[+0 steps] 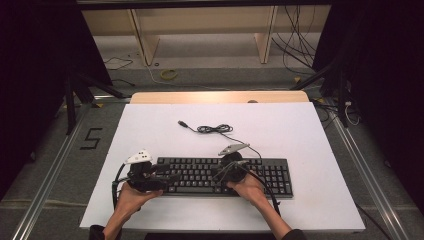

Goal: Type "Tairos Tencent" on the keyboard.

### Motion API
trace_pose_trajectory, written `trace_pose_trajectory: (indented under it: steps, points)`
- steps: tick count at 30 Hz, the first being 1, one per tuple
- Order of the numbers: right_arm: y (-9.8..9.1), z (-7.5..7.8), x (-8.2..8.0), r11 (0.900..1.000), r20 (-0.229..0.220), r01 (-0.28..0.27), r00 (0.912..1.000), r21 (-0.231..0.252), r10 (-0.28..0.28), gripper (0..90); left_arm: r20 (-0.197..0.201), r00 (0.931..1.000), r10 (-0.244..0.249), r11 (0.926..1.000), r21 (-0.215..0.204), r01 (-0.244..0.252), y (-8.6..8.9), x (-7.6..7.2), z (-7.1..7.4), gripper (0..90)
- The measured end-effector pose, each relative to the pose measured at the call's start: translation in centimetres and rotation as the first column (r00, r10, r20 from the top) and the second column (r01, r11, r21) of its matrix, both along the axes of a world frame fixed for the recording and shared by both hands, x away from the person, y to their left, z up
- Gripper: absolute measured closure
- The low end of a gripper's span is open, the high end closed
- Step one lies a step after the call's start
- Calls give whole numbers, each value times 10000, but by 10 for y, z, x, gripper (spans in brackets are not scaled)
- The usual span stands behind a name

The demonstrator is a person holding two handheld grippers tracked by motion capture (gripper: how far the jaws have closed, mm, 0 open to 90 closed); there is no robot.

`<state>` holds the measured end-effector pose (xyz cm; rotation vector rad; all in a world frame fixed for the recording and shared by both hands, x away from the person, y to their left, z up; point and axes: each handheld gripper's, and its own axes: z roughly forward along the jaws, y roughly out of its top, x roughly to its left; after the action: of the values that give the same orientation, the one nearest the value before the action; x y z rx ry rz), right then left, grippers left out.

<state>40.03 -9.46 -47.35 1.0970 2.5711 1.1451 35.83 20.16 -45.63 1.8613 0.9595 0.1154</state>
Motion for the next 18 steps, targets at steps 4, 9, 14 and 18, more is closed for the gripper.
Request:
trace_pose_trajectory:
  steps: [4, 9, 14, 18]
  points:
    - [0, -2, 0, 9998, 2, -39, 10000, -181, 40, 900, 8, 10000, 16, 10000, 28, -16, 1, 1, 0, 334]
    - [2, -2, -1, 9995, 177, -31, 9998, -305, 36, 900, 28, 10000, 69, 10000, 29, -69, 2, 1, 1, 342]
    - [-1, 0, -1, 9999, 35, 104, 9999, 22, -104, 900, 8, 10000, 63, 9999, 114, -64, 3, 3, 0, 342]
    - [-5, 6, -1, 9985, 180, 198, 9996, 518, -208, 874, -13, 10000, 78, 9998, 162, -78, 3, 4, -1, 342]
